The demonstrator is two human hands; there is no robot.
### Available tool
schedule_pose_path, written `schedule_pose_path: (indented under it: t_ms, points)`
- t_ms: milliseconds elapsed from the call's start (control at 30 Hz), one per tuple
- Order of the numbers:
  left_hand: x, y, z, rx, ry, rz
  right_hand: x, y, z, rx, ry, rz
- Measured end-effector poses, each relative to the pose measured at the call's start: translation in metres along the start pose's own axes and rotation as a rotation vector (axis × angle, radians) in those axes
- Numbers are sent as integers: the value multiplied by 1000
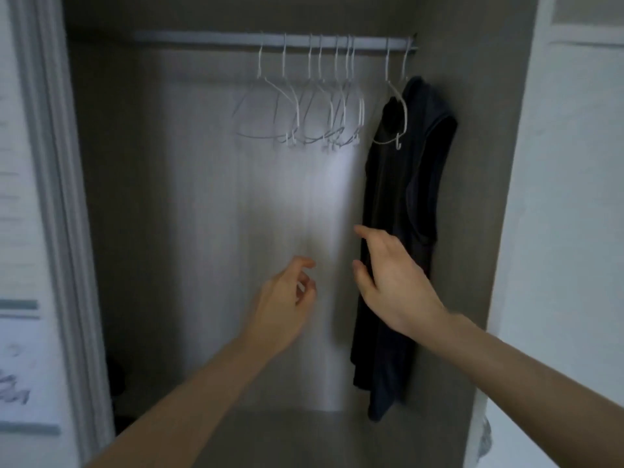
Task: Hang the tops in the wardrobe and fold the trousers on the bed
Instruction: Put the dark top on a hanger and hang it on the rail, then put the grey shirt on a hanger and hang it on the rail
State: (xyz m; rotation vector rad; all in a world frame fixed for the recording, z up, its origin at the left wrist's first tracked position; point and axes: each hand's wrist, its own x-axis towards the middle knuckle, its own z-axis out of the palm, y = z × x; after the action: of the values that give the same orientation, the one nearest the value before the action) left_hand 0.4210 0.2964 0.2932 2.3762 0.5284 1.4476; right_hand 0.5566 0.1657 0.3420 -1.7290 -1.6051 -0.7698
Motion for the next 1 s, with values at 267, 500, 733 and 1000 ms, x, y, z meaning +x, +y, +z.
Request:
schedule_pose_path:
  t_ms: [267, 500, 733, 1000]
  points:
    - [-193, 5, -79, 279, 22, -459, -104, -75, 71, 468, -280, -78]
    - [-386, 44, -149, 553, 3, -1029, -217, -174, 106, 782, -717, -226]
    - [-506, 81, -204, 707, 49, -1330, -286, -271, 133, 770, -1153, -400]
    - [-572, 86, -216, 607, 66, -1530, -330, -348, 168, 428, -1047, -518]
